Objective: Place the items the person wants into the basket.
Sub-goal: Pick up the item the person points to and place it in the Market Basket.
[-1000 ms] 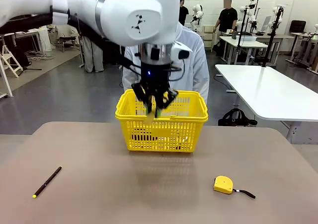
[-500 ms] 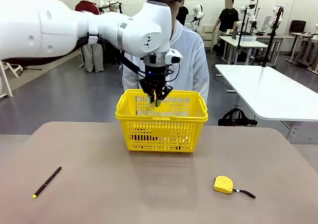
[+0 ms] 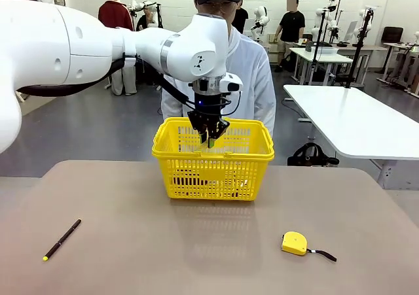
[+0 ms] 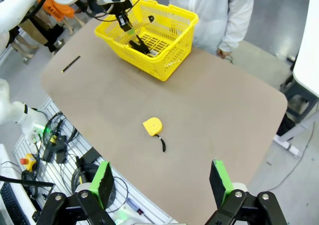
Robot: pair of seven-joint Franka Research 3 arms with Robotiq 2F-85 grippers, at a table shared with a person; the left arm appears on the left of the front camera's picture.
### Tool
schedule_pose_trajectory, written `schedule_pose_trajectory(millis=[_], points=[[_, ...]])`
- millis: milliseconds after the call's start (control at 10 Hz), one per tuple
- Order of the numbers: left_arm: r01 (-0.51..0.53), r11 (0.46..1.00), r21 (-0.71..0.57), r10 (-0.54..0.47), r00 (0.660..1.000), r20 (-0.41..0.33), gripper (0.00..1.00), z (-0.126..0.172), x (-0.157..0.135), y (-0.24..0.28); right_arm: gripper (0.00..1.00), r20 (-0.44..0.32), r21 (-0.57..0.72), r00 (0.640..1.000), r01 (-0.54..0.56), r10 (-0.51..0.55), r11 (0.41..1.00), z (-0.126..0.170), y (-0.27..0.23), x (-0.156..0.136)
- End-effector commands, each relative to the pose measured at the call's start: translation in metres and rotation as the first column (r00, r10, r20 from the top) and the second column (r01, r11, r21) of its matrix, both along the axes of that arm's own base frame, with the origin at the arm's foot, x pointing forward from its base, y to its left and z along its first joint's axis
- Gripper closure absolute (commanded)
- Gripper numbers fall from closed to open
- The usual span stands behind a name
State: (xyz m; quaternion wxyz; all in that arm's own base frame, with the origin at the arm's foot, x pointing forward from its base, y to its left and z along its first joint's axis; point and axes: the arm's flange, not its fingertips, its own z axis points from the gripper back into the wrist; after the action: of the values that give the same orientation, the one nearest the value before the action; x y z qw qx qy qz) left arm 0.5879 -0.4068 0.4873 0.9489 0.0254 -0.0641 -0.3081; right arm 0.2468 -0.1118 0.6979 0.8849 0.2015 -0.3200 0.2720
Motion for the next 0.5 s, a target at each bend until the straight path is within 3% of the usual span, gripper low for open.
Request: schedule_pose_trajectory(millis=[0, 100, 200, 400], points=[[0.034, 0.999, -0.020, -0.034, 0.998, -0.045, 0.43, -0.0056, 0.0029, 0.0029, 0.00, 0.004, 0.011, 1.000, -0.016, 0.016, 1.000, -0.0011, 0.0004, 0.0012], [0.032, 0.999, -0.020, -0.033, 0.998, -0.050, 0.15, -0.0059, 0.0024, 0.0004, 0.00, 0.004, 0.011, 1.000, -0.016, 0.016, 1.000, -0.0011, 0.0004, 0.0012], [0.031, 0.999, -0.024, -0.032, 0.998, -0.050, 0.00, -0.0057, 0.0035, 0.0006, 0.00, 0.004, 0.011, 1.000, -0.016, 0.016, 1.000, -0.0011, 0.0004, 0.0012], [0.024, 0.999, -0.021, -0.025, 0.998, -0.057, 0.00, -0.0064, 0.0005, 0.0002, 0.00, 0.004, 0.011, 1.000, -0.016, 0.016, 1.000, -0.0011, 0.0004, 0.0012]])
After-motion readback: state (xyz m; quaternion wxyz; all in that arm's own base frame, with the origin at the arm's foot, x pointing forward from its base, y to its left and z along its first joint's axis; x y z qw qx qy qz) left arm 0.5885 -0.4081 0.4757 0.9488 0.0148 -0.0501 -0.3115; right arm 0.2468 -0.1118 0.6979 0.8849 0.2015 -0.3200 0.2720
